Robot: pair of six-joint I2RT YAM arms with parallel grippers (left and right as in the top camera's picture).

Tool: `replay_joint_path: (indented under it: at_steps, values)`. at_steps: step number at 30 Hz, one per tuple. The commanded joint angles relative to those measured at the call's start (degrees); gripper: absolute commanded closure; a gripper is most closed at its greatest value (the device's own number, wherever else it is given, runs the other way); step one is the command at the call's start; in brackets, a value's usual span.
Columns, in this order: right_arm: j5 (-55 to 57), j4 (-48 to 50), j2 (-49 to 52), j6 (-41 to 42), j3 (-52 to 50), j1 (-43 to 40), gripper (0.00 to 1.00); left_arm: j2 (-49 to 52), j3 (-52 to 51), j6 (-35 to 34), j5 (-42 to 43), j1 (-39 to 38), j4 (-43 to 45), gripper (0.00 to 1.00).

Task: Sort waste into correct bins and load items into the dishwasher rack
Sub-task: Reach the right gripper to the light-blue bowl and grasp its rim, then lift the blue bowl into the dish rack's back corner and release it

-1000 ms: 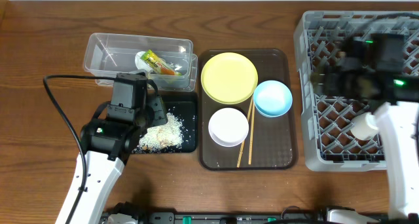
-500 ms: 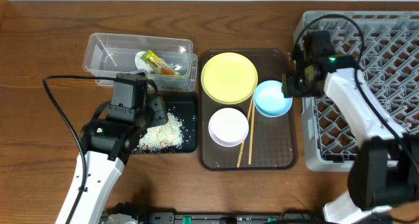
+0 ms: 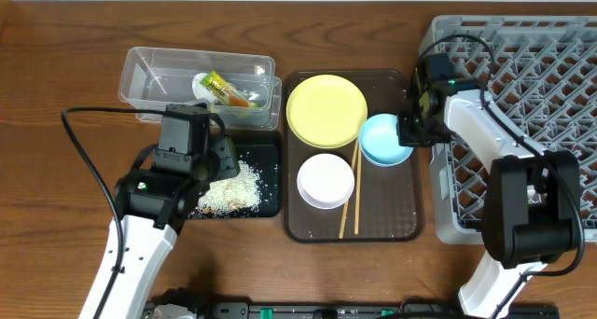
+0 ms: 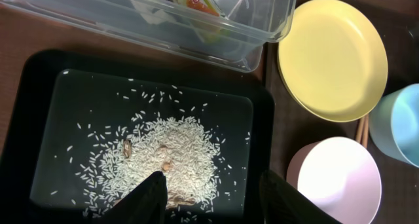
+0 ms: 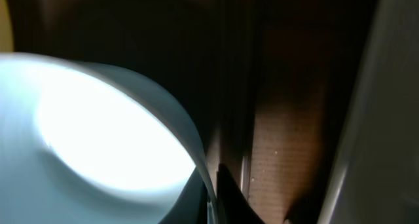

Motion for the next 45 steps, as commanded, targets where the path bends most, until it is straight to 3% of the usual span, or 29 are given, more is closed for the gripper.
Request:
replay_joint_path:
  at_steps: [1, 7, 12, 18, 25, 31, 45]
  values:
    - [0.28, -0.13, 0.04, 0.72, 0.00, -0.07, 0.99, 0.33, 0.22, 0.13, -0.68, 0.24, -0.20, 0.51]
    - [3.52, 0.59, -8.66, 0.68, 1.18, -1.44, 0.99, 0.33, 0.22, 0.11, -0.68, 0.24, -0.20, 0.51]
    - [15.23, 5.64, -18.21, -0.04, 1.36, -1.86, 0.99, 0.33, 0.22, 0.13, -0.68, 0.24, -0.17, 0.51]
    - [29.42, 15.80, -23.71, -6.67, 1.36, -1.86, 0.99, 0.33, 0.22, 0.13, -0.68, 0.24, -0.17, 0.51]
    - [48.43, 28.79, -21.90, -18.05, 1.33, -1.92, 0.99, 0.33, 0.22, 0.11, -0.68, 0.24, -0.15, 0.51]
    - [49.99, 40.87, -16.98, -29.57, 1.33, -2.84, 0.99, 0.33, 0.22, 0.13, -0.68, 0.24, -0.15, 0.51]
    - [61.92, 54.18, -1.99, -30.38, 1.33, -4.59, 0.99, 0.33, 0.22, 0.11, -0.68, 0.24, -0.20, 0.51]
